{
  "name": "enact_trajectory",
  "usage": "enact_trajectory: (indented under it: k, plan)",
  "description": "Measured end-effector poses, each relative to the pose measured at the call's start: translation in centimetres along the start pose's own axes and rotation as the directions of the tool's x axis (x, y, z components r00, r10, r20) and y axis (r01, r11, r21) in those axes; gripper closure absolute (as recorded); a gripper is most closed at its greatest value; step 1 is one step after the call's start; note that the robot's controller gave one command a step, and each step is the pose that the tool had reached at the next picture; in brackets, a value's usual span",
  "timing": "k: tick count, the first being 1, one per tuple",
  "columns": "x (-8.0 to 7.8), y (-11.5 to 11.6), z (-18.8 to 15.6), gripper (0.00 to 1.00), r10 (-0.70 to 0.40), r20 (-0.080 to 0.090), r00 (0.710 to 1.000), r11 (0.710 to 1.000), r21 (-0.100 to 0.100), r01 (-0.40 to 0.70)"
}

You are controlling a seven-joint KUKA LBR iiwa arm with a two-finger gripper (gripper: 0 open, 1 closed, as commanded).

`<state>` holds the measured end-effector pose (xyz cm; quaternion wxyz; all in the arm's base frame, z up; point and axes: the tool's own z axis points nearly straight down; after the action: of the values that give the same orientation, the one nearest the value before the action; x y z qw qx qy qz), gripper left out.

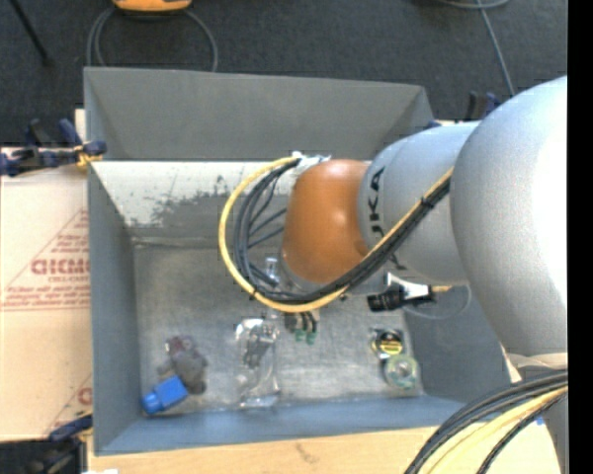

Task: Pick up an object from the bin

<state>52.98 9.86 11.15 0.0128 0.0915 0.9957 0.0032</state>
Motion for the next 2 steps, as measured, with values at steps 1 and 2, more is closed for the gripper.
enact_trajectory:
  k: [1, 2]
  plan:
    - [0.0, 0.1, 0.1, 0.0, -0.026, -0.004, 1.0, 1.0, -0.002, 0.026]
    - [-2.1, -1.7, 0.5, 0.0, -0.009, -0.025, 1.0, 1.0, -0.007, 0.009]
